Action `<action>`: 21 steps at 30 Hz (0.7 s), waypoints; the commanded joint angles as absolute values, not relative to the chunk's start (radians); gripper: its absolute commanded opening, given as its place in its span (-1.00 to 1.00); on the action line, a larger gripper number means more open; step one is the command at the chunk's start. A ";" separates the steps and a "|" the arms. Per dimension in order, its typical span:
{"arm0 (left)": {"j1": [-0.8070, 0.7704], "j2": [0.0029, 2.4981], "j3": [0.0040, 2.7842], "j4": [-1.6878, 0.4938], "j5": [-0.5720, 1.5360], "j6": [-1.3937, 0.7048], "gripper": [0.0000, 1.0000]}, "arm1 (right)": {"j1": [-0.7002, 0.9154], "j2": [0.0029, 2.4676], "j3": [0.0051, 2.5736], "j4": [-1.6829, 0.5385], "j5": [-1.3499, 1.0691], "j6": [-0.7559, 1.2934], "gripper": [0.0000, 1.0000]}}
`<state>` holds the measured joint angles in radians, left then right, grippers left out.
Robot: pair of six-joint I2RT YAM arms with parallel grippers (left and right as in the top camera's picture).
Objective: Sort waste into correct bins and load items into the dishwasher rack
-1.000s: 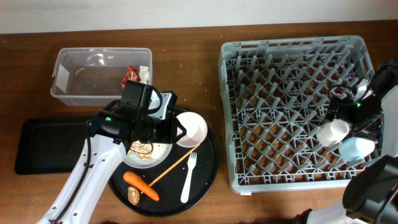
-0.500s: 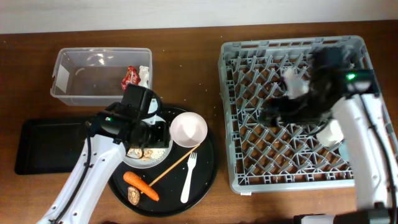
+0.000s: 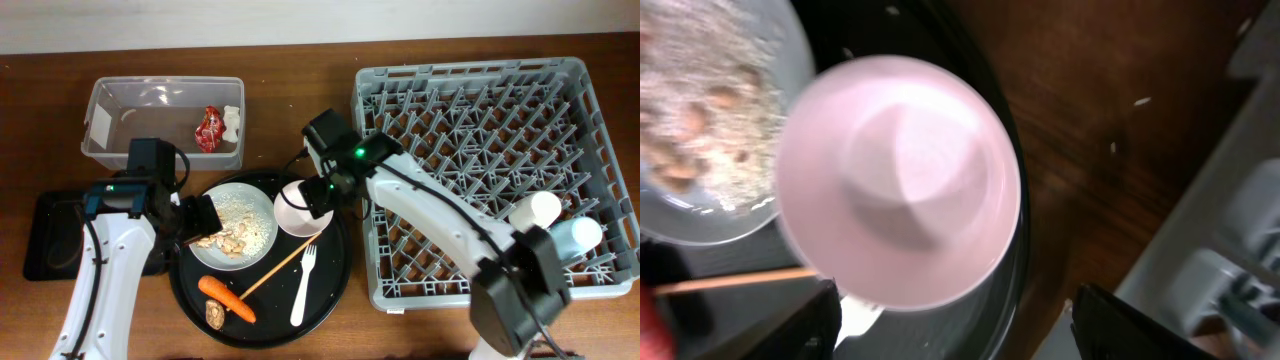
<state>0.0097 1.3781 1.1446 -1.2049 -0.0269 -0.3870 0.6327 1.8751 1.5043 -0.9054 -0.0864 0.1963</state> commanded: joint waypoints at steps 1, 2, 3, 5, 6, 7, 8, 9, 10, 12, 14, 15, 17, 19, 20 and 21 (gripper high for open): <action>0.014 1.380 1.146 -1.206 -0.034 -0.396 0.94 | 0.634 1.965 1.511 -0.866 -0.062 0.223 0.43; 0.014 1.380 1.146 -1.205 -0.034 -0.396 0.94 | 0.633 1.992 1.511 -0.857 -0.062 0.223 0.34; 0.014 1.380 1.146 -1.205 -0.034 -0.396 0.94 | 0.633 2.007 1.511 -0.851 -0.059 0.224 0.31; 0.014 1.380 1.146 -1.205 -0.033 -0.396 0.94 | 0.633 2.036 1.511 -0.848 -0.018 0.272 0.19; 0.014 1.380 1.146 -1.205 -0.034 -0.396 0.94 | 0.633 2.045 1.511 -0.847 -0.013 0.271 0.14; 0.014 1.380 1.146 -1.205 -0.034 -0.396 0.94 | 0.633 2.050 1.511 -0.848 -0.014 0.271 -0.02; 0.014 1.380 1.146 -1.205 -0.034 -0.396 0.94 | 0.633 2.051 1.510 -0.848 -0.014 0.272 -0.16; 0.014 1.380 1.146 -1.205 -0.034 -0.396 0.94 | 0.633 2.051 1.510 -0.848 -0.014 0.271 -0.26; 0.014 1.380 1.146 -1.205 -0.034 -0.396 0.94 | 0.633 2.051 1.510 -0.848 -0.014 0.272 -0.38; 0.014 1.380 1.146 -1.205 -0.033 -0.396 0.94 | 0.633 2.050 1.510 -0.852 -0.014 0.271 -0.68; 0.014 1.380 1.146 -1.205 -0.034 -0.396 0.94 | 0.633 2.048 1.512 -0.860 -0.014 0.271 -0.83; 0.014 1.380 1.146 -1.205 -0.034 -0.396 0.94 | 0.633 2.046 1.520 -0.868 -0.013 0.271 -0.88; 0.014 1.380 1.146 -1.205 -0.034 -0.396 0.94 | 0.624 2.025 1.552 -0.894 -0.009 0.271 -0.92; 0.014 1.380 1.146 -1.205 -0.034 -0.396 0.94 | 0.597 1.991 1.602 -0.948 0.010 0.271 -0.92; 0.014 1.380 1.146 -1.205 -0.034 -0.396 0.94 | 0.590 1.983 1.619 -0.966 0.014 0.271 -0.92; 0.014 1.380 1.146 -1.205 -0.034 -0.396 0.94 | 0.570 1.963 1.666 -1.016 0.014 0.271 -0.92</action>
